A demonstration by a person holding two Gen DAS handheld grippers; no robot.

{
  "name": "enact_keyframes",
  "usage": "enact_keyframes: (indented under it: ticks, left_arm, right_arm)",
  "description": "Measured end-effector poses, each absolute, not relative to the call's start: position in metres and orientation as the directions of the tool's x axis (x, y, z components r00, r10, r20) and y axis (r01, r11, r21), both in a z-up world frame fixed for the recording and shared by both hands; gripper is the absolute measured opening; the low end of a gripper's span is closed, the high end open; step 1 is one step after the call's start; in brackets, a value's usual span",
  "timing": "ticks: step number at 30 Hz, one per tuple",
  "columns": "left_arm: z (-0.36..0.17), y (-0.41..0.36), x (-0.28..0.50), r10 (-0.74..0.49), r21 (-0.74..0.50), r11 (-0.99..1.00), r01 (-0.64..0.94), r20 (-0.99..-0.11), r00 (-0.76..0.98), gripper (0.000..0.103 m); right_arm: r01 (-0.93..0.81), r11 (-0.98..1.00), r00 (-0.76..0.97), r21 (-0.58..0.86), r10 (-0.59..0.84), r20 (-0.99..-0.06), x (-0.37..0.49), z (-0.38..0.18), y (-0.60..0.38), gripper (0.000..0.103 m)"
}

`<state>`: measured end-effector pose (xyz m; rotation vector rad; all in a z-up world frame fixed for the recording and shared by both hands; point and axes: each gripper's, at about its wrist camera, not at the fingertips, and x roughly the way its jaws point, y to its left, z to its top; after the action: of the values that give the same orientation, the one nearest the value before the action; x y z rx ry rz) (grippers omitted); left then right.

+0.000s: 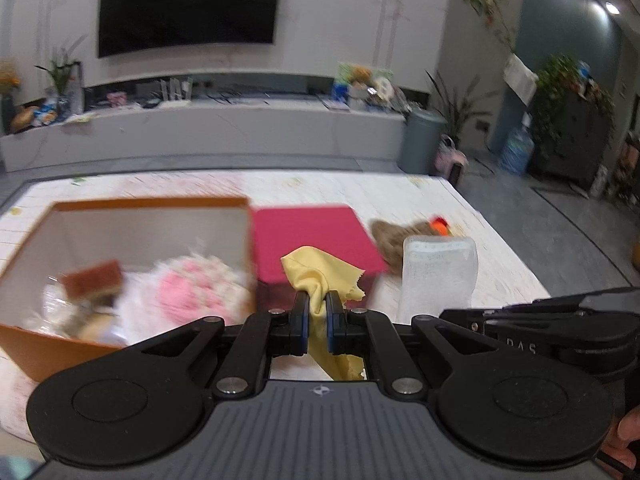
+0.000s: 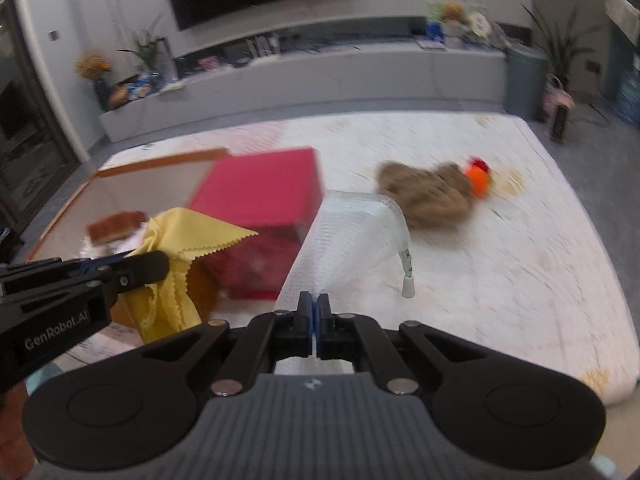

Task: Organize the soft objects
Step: 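Close the right gripper on the clear plastic bag, then carry cloth and bag over the orange box and open both grippers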

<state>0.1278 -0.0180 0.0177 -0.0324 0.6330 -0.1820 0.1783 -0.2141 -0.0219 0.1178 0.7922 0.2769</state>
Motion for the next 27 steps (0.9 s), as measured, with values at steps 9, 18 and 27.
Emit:
enact_keyframes:
  ticks: [9,18,27]
  left_arm:
    - [0.055,0.041,0.146,-0.043,-0.017,0.999,0.040,-0.519,0.854,0.009]
    - [0.054,0.088,0.181,0.057,0.042,0.998,-0.040,-0.539,0.840,0.009]
    - [0.023,0.136,0.212,0.147,0.095,0.989,-0.112,-0.599,0.787,0.009]
  right_arm:
    - [-0.351,0.915,0.674,0.199,0.394,-0.624,0.196,0.014,-0.149,0.000]
    - [-0.459,0.853,0.618,0.249,0.508,-0.600,0.241,0.031,-0.094,0.000]
    - [-0.477,0.828,0.534,0.295,0.539,-0.651,0.283,0.002,-0.056,0.000]
